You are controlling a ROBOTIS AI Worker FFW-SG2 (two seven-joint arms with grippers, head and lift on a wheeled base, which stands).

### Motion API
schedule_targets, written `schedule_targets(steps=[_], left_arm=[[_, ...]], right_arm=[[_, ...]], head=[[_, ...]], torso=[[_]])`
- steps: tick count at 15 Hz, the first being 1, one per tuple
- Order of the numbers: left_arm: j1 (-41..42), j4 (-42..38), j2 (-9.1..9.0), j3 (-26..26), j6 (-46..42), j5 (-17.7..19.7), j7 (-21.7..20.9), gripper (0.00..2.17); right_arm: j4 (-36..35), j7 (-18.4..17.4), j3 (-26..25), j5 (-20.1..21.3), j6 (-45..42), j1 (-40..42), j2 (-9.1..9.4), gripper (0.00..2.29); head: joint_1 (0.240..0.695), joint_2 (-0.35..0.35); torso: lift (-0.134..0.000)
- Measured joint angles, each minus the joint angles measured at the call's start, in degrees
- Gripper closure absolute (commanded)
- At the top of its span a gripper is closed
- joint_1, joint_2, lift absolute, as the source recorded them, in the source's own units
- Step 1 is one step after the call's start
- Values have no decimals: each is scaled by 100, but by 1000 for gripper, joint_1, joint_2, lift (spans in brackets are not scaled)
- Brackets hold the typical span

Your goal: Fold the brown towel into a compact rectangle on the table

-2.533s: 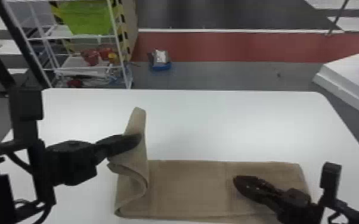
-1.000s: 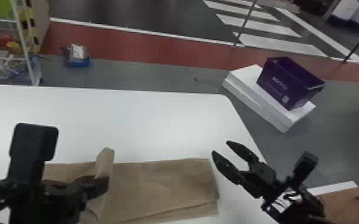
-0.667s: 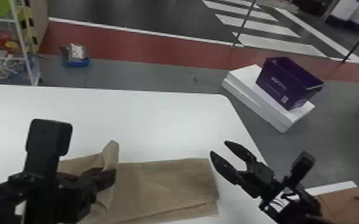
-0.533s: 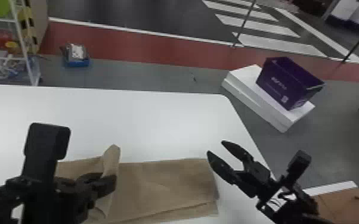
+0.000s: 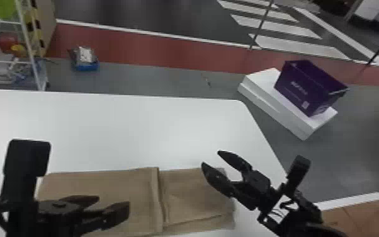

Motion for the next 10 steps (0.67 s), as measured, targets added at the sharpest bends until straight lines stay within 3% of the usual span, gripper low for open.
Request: schedule_targets(steps=[3, 5, 10], left_arm=[[176, -122, 0, 297, -175, 56, -82, 29], [372, -220, 0, 539, -602, -27, -157, 29], [867, -321, 0, 1290, -1565, -185, -594, 29]], right_arm=[[-114, -78, 171, 112, 55, 93, 66, 140], [-279, -179, 300, 227, 193, 204, 86, 319], [-1063, -836, 739, 849, 964, 721, 146, 407]], head=[[695, -263], [695, -227], [695, -100]], torso=[[-123], [-123], [-123]])
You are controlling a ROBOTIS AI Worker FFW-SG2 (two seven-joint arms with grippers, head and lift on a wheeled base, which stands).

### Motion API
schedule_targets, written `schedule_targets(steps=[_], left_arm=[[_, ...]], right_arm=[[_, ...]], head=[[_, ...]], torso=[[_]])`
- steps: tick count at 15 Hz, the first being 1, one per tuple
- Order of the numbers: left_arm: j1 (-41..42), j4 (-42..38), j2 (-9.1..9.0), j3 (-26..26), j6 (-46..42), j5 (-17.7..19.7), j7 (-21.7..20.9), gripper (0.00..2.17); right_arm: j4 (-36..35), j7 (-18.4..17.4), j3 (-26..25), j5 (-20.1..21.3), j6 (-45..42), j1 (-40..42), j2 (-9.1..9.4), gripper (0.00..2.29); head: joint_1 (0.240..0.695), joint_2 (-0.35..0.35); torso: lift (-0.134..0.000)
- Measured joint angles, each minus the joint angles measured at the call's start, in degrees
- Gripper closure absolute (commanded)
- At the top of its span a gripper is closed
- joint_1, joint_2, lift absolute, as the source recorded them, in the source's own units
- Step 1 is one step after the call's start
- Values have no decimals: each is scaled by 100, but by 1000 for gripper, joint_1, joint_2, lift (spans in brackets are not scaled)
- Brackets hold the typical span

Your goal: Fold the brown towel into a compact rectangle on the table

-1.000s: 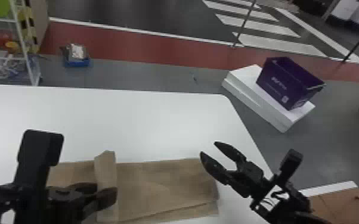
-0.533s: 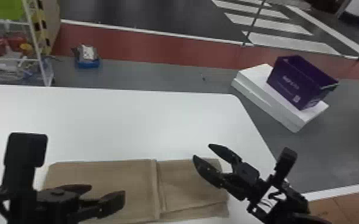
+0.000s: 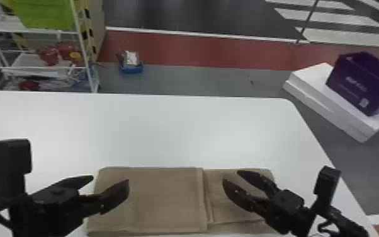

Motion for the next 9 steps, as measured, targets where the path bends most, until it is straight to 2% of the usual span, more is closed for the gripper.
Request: schedule_targets(steps=[4, 9], left_arm=[[325, -38, 0, 356, -388, 69, -329, 29], [582, -70, 0, 428, -687, 137, -486, 29]], right_arm=[[-322, -458, 412, 434, 188, 370, 1, 407], [-315, -743, 793, 637, 385, 452, 2, 407]], head=[[695, -44], [695, -6]], torso=[[-123], [-123]])
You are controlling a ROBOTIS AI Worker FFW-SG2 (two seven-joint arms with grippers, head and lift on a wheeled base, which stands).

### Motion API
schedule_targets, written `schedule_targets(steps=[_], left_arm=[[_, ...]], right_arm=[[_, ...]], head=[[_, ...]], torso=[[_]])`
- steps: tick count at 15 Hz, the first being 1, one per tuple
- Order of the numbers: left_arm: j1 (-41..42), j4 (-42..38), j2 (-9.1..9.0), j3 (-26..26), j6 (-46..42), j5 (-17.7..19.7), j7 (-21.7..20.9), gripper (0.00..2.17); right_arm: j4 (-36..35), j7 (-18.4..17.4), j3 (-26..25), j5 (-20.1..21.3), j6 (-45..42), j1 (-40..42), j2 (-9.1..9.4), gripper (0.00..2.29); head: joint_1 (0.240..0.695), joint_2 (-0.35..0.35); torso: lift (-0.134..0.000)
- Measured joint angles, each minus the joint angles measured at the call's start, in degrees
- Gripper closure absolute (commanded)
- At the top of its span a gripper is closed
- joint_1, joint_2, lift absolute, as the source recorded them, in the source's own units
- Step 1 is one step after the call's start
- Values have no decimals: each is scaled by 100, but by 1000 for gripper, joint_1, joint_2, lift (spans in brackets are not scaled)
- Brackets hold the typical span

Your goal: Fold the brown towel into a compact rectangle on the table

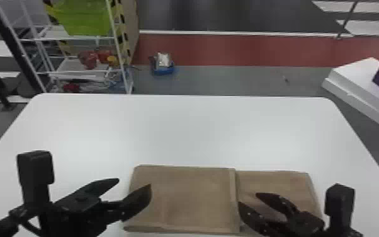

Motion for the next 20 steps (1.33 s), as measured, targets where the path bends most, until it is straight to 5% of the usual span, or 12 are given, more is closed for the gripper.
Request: schedule_targets(steps=[10, 15, 20], left_arm=[[197, -72, 0, -43, -253, -5, -91, 29], [210, -88, 0, -36, -259, -5, -116, 29], [234, -116, 0, -38, -264, -5, -113, 29]], right_arm=[[222, -74, 343, 88, 453, -320, 0, 529], [315, -35, 412, 73, 694, -480, 0, 1112], [107, 16, 443, -71, 644, -387, 0, 1116]], head=[[695, 29], [695, 41], [695, 55]], torso=[[-123], [-123], [-123]])
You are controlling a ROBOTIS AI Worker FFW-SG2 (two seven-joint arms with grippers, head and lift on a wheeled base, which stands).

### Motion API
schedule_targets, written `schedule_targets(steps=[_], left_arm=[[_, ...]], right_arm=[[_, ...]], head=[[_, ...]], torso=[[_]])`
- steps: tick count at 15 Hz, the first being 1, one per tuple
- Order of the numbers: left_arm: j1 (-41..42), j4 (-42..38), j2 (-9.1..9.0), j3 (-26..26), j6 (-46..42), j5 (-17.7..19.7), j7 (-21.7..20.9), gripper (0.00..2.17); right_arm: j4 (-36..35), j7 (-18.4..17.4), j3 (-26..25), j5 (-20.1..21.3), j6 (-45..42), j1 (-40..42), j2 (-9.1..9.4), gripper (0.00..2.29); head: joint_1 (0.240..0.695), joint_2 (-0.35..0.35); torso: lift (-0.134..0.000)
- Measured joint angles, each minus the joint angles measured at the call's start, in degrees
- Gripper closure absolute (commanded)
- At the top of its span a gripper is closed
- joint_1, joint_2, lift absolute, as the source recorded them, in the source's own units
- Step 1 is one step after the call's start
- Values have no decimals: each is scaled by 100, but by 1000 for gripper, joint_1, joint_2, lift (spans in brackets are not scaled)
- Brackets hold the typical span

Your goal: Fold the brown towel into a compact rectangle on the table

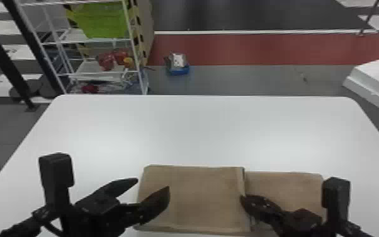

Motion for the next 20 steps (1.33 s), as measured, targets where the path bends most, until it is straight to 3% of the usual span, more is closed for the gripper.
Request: schedule_targets(steps=[4, 12, 17, 20], left_arm=[[10, -1, 0, -14, -15, 0, -1, 29], [172, -79, 0, 74, -275, 43, 18, 29], [394, -135, 0, 329, -354, 250, -117, 46], [629, -39, 0, 711, -364, 624, -460, 194]], right_arm=[[-202, -28, 131, -86, -41, 64, 0, 1116], [-1252, -182, 207, -790, -45, 404, 0, 1116], [-1390, -337, 153, -1042, -237, 348, 0, 1119], [-1407, -342, 118, -1278, -298, 334, 0, 1119]], head=[[695, 74], [695, 120], [695, 125], [695, 147]], torso=[[-123], [-123], [-123], [-123]])
